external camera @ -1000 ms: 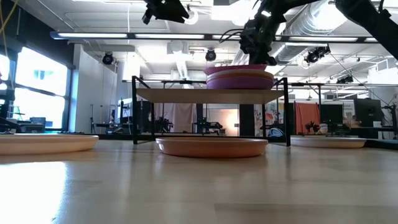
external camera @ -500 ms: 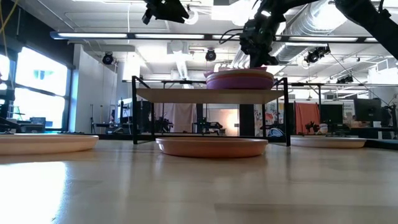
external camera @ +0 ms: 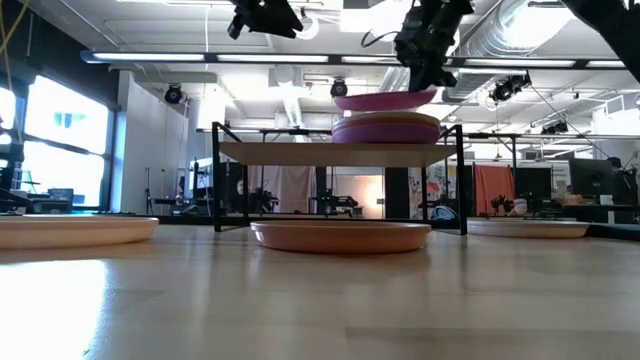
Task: Place and stack plates onto a shelf
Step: Stack the pink plate on top of the gray plate
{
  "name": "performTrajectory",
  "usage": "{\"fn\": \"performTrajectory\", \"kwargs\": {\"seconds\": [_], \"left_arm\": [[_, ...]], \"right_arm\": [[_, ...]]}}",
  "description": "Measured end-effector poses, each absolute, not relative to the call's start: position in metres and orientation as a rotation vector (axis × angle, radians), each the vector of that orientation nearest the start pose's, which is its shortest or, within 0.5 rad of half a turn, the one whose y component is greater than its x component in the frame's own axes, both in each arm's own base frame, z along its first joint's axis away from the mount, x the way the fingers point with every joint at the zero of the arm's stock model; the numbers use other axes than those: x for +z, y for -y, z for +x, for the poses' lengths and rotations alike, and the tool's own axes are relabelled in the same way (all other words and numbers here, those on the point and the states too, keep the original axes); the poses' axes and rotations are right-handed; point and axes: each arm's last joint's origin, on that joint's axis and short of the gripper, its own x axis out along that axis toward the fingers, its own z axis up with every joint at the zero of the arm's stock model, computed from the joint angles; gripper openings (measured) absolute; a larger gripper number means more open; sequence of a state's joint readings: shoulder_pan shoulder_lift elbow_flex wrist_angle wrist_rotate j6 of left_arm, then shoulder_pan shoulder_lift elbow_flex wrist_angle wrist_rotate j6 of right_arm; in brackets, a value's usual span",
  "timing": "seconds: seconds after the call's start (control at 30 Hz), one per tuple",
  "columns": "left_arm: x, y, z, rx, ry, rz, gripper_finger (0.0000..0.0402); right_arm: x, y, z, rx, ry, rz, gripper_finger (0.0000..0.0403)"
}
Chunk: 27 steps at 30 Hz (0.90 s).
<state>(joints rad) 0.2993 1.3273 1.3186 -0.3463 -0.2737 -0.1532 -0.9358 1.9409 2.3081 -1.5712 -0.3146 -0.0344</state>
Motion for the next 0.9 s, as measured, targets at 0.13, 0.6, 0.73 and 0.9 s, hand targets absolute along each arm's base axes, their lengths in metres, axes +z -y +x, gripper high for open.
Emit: {"fn": "performTrajectory", "kwargs": {"seconds": [0.13, 0.6, 0.73, 0.9], "left_arm": [[0.384, -0.094, 0.276, 0.597, -0.316, -0.151, 0.0095], [0.384, -0.094, 0.276, 0.596, -0.316, -0.152, 0.0095], [0.384, -0.094, 0.276, 0.596, -0.316, -0.152, 0.0095], [0.384, -0.094, 0.276, 0.597, -0.315, -0.154, 0.0095]], "right_arm": [[0.410, 0.275, 0.221, -0.501, -0.991, 0.658, 0.0000], [0.422, 0.252, 0.229, -0.462, -0.979, 0.604, 0.0000], [0.422, 0.249, 0.232, -0.455, -0.980, 0.606, 0.0000], [0.422, 0.250, 0.231, -0.513, -0.990, 0.614, 0.0000]]}}
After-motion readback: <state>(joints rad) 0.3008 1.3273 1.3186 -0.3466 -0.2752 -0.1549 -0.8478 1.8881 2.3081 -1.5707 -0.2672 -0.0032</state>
